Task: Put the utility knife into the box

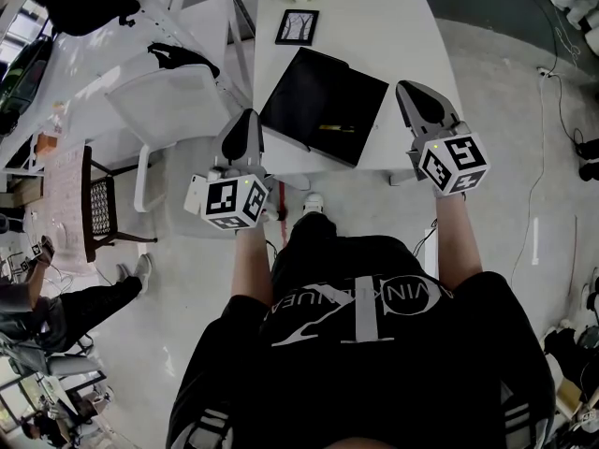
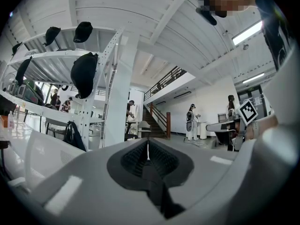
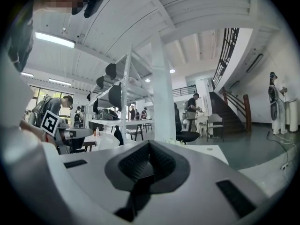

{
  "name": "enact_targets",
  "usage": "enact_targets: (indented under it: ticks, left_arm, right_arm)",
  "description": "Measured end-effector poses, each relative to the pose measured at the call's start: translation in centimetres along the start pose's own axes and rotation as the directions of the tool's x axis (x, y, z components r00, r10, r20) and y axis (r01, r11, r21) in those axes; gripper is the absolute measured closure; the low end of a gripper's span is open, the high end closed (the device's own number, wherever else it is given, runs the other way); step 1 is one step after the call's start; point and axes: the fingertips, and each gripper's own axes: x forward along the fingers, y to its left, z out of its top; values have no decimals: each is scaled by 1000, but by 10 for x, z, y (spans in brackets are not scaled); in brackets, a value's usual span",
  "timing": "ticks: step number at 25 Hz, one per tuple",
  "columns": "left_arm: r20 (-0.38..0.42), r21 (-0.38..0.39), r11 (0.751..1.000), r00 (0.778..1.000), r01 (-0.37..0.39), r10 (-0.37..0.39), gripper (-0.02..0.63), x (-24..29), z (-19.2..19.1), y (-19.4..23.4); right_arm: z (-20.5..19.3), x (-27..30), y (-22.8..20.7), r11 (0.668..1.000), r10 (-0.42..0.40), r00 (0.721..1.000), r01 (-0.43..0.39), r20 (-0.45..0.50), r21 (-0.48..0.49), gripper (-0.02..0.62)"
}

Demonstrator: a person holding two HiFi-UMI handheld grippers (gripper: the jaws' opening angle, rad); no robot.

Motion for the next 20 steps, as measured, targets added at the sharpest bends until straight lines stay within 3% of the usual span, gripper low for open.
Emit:
enact_targets:
  ticks: [20]
  left_arm:
    - [-8, -1, 1000, 1000, -2, 2, 589, 7, -6, 4]
  right_arm:
    - [-6, 5, -5, 1000, -3, 1000, 3, 11, 24, 581]
